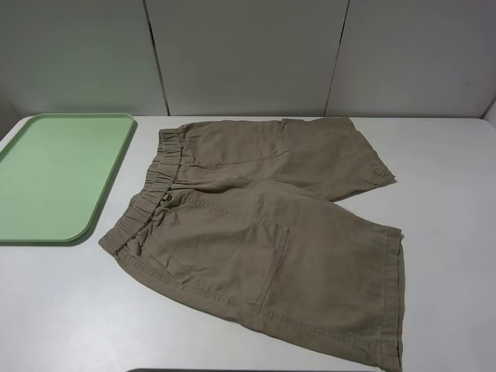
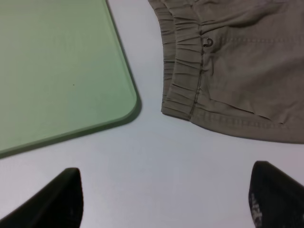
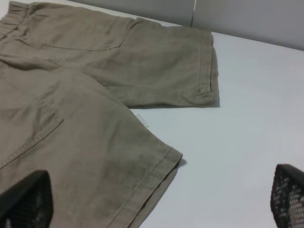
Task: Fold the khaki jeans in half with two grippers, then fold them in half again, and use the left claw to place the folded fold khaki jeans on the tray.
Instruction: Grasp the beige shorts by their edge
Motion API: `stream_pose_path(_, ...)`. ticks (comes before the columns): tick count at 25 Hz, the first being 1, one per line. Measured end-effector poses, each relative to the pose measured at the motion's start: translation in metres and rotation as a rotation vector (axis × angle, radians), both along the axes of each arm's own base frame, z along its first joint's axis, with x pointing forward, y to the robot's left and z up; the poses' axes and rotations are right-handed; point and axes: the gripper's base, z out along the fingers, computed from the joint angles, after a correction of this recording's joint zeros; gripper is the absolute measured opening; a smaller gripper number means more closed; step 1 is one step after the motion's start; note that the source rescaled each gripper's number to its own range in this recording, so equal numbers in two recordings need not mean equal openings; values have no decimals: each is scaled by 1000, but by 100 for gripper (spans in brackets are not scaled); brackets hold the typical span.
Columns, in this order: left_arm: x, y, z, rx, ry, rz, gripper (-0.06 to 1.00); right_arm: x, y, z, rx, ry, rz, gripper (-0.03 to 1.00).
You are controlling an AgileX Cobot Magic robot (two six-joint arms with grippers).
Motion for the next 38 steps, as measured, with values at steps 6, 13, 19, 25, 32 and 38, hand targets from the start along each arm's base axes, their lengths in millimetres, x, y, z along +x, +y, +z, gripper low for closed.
stream_pose_path(6,0,0,0,0,0,0,71,0,0,0,0,0,0,100)
stream_pose_path(13,0,0,0,0,0,0,71,0,0,0,0,0,0,100)
stream_pose_path(19,0,0,0,0,0,0,71,0,0,0,0,0,0,100)
stream_pose_path(25,0,0,0,0,0,0,71,0,0,0,0,0,0,100)
stream_pose_path(32,0,0,0,0,0,0,71,0,0,0,0,0,0,100)
stream_pose_path(38,0,0,0,0,0,0,71,0,0,0,0,0,0,100)
